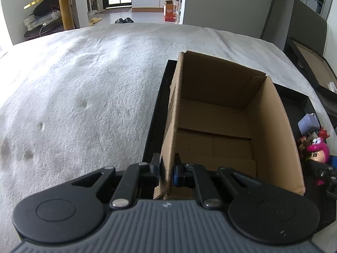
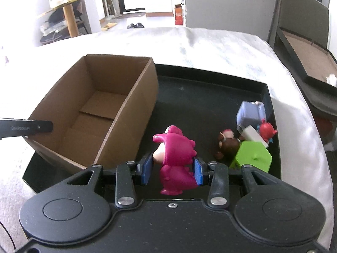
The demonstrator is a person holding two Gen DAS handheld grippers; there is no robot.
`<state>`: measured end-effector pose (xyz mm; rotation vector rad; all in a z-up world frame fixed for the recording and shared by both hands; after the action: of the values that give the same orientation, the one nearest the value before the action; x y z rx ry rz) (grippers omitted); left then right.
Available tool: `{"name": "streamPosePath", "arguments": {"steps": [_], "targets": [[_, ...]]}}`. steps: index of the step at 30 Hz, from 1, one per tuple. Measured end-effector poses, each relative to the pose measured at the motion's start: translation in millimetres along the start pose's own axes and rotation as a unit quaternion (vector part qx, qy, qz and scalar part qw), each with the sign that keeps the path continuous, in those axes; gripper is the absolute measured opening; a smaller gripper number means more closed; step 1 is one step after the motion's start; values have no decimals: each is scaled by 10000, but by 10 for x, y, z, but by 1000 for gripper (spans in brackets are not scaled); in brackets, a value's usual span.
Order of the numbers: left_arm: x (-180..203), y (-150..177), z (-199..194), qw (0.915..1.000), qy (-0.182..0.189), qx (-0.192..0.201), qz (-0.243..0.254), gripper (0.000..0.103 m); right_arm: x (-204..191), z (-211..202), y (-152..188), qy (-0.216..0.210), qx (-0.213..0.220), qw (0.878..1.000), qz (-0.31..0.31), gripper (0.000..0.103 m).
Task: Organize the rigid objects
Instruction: 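Carry the pink figurine into the box and open the right tool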
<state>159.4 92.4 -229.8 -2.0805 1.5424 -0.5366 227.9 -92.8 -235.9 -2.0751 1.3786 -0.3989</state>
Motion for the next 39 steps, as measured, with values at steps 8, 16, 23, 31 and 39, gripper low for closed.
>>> {"name": "streamPosePath", "arguments": {"steps": [8,16,23,31,39], "targets": [[-18,-13,16,10000,-70,20,37,11,-169,22,-167,-72,527,9981,-306,39],[39,-29,10,9987,-320,47,383,11,-424,-3,-383,-225,1046,9926,-574,39],[95,-19,28,9967,-419,147,685,11,-613,-12,-537,-434,1404,9863,-752,39],[102,-25,45,9961,-385,164,772,11,-787,113,-558,-605,1276,9852,-975,39],[66,-16,44,9967,-330,105,728,11,-1047,207,-578,-742,1179,9801,-1414,40]]}}
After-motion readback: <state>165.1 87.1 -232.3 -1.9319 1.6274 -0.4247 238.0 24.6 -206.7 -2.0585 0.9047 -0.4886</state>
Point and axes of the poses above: each gripper's, at about its wrist camera, not at the fingertips, and z roughly the way its jaws point, x to its right, y to its underside, the point moved 8 cm from there along z, roughly the way its jaws point, and after that the axes turned 4 degrees about z, right-handed, at the moved point
